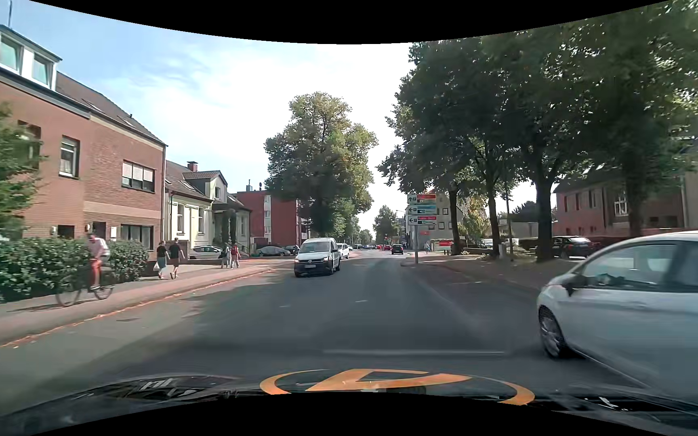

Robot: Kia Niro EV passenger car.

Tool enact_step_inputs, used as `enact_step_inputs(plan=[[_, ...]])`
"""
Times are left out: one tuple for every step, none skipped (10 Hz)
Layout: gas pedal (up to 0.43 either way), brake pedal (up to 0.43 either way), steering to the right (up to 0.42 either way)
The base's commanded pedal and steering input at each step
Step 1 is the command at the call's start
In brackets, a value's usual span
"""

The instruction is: Follow the waypoints while adhering to traffic rules and regulations

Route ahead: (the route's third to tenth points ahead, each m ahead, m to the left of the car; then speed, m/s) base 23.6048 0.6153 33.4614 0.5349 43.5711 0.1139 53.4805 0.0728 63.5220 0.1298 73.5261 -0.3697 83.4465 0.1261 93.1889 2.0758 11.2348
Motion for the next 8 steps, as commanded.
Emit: enact_step_inputs(plan=[[0.008, 0.0, 0.003], [0.008, 0.0, 0.004], [0.008, 0.0, 0.005], [0.008, 0.0, 0.006], [0.008, 0.0, 0.007], [0.008, 0.0, 0.008], [0.008, 0.0, 0.008], [0.008, 0.0, 0.008]])
